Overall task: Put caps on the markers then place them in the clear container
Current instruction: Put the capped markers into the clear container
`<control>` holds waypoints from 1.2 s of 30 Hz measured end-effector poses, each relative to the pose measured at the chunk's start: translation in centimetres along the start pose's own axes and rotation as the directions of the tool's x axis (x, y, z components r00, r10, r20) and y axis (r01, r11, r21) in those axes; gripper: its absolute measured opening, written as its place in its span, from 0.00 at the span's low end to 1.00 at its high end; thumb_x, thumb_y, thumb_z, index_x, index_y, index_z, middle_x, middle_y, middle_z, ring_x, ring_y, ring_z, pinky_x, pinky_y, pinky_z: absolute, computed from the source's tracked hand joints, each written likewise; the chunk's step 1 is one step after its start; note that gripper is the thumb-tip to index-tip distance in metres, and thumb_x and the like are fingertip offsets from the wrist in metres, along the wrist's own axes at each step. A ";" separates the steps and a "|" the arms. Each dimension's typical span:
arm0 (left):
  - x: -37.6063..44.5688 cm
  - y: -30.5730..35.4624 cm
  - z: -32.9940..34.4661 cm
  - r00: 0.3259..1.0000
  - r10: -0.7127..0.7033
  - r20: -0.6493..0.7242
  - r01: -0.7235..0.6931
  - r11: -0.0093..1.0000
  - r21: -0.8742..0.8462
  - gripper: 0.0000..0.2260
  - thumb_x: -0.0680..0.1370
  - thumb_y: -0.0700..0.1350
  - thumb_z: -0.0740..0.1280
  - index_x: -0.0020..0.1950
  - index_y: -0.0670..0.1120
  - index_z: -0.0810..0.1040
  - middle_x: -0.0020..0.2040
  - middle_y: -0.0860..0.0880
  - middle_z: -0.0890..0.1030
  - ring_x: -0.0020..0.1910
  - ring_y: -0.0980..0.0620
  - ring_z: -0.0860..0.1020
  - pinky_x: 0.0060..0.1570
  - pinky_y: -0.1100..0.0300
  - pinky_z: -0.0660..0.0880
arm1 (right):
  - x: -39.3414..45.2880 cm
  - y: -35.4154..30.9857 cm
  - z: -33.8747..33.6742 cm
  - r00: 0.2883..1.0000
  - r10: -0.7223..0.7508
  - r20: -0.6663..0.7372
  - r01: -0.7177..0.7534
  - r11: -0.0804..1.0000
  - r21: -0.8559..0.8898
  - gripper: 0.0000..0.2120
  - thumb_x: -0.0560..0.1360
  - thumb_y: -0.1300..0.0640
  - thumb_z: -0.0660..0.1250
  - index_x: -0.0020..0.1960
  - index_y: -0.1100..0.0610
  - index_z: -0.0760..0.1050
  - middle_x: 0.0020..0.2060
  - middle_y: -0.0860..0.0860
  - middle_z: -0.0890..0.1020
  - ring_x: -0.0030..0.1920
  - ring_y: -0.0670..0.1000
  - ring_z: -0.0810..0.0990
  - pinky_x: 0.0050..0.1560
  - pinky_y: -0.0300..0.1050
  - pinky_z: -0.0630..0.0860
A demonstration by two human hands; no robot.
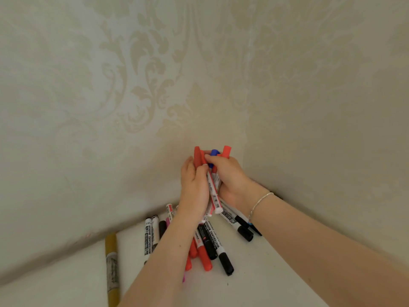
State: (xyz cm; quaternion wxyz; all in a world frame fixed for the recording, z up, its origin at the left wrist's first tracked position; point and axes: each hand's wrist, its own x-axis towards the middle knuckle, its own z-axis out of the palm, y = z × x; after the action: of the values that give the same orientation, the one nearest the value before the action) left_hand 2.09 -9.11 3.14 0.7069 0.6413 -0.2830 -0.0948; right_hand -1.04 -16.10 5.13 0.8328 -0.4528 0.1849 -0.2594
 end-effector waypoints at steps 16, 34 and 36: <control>0.4 -0.9 -1.4 0.893 -0.271 0.359 0.381 0.879 -0.286 0.26 0.78 0.48 0.62 0.75 0.55 0.60 0.61 0.48 0.78 0.57 0.50 0.79 0.64 0.48 0.72 | -1.1 -0.5 -0.3 0.984 0.179 0.025 -0.180 0.982 0.053 0.10 0.72 0.70 0.63 0.35 0.60 0.73 0.28 0.53 0.78 0.33 0.51 0.78 0.41 0.44 0.78; -0.9 -0.1 -0.8 0.617 -0.487 0.618 0.749 0.605 -0.270 0.19 0.78 0.56 0.64 0.59 0.42 0.77 0.47 0.43 0.80 0.48 0.46 0.78 0.55 0.50 0.76 | -1.6 -1.9 -1.3 0.963 -0.236 -0.127 0.192 0.938 -0.288 0.11 0.68 0.69 0.70 0.45 0.60 0.72 0.34 0.57 0.78 0.29 0.52 0.80 0.34 0.44 0.78; -0.7 -0.6 -1.0 0.628 -0.471 0.620 0.742 0.603 -0.294 0.18 0.79 0.51 0.62 0.63 0.40 0.75 0.52 0.40 0.80 0.51 0.43 0.80 0.59 0.43 0.74 | -1.5 -2.3 -1.4 0.944 -0.276 -0.180 0.214 0.929 -0.301 0.10 0.69 0.69 0.69 0.45 0.59 0.71 0.32 0.56 0.76 0.28 0.52 0.78 0.33 0.45 0.77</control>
State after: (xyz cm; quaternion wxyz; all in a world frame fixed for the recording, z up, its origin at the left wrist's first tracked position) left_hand 2.15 -7.97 2.37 0.6790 0.4350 -0.1673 -0.5672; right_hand -3.60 -17.23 6.48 0.6965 -0.5531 0.2516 -0.3816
